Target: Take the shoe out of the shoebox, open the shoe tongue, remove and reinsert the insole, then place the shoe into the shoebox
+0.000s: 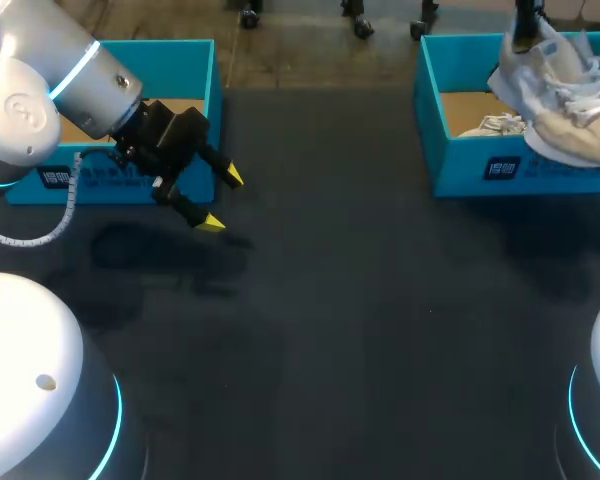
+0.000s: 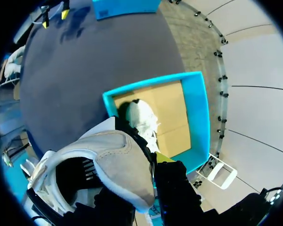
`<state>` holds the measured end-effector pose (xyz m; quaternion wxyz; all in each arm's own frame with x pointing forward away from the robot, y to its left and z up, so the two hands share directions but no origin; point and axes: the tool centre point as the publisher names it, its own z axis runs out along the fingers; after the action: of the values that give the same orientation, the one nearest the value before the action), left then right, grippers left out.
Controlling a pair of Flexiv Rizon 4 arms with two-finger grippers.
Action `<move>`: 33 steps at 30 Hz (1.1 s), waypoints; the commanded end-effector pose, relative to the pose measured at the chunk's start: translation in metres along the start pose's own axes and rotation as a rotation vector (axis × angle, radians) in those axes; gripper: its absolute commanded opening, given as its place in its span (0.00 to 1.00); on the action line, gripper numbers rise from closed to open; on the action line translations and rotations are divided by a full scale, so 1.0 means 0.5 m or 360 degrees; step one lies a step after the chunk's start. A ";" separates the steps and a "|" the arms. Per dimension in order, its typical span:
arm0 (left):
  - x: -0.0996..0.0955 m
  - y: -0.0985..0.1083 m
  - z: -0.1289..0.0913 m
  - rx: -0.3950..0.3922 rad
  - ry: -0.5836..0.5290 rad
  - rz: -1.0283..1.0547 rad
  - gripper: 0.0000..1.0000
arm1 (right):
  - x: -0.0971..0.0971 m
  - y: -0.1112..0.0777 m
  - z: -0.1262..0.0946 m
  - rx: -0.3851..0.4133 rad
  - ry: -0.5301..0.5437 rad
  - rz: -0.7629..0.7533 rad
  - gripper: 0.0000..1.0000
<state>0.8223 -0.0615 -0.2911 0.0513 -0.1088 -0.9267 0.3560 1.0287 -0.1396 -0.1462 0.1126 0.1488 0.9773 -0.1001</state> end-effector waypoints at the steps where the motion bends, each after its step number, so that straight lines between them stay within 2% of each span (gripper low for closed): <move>1: 0.002 0.000 -0.001 -0.0003 -0.0001 0.0000 1.00 | -0.035 -0.015 0.011 -0.0011 0.0010 0.0010 0.00; 15: 0.002 0.000 -0.001 -0.0003 -0.0001 0.0000 1.00 | -0.149 -0.073 0.056 -0.0020 -0.0103 0.0325 0.00; 26: 0.002 0.000 -0.001 -0.0003 -0.0001 0.0000 1.00 | -0.209 -0.106 0.094 -0.0010 -0.0074 0.0289 0.00; 33: 0.002 0.000 -0.001 -0.0003 -0.0001 0.0000 1.00 | -0.243 -0.147 0.129 -0.0036 -0.0069 0.0302 0.00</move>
<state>0.8224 -0.0615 -0.2911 0.0513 -0.1088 -0.9267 0.3560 1.1230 -0.2470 -0.1623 0.1467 0.2394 0.9554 -0.0919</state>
